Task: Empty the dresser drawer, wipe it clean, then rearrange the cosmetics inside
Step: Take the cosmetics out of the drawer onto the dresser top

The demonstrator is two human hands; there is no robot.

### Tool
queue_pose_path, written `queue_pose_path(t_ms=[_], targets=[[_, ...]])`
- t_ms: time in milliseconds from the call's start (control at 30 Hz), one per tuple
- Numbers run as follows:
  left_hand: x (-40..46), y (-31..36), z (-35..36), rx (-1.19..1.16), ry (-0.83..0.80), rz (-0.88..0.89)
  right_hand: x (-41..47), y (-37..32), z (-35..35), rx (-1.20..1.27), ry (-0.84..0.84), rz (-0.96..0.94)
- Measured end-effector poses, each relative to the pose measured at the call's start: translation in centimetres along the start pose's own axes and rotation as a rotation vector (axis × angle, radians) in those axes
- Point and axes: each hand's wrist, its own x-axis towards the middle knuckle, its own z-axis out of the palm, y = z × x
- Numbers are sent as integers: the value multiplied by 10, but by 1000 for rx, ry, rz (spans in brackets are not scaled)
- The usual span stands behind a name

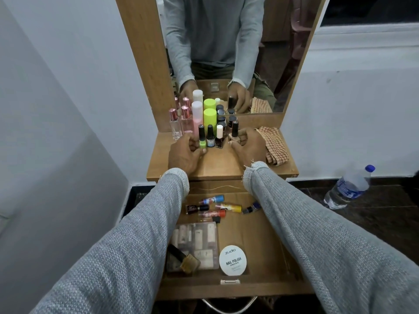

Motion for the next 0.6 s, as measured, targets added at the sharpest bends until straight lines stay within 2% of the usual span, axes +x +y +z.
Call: queue_pose_path(t_ms=[400,600], targets=[[1,-3,5,97,25,19,0,9,4,53,-27,-67],[0,-1,2,70,-4,7,0,12,5,63,-41,-67]])
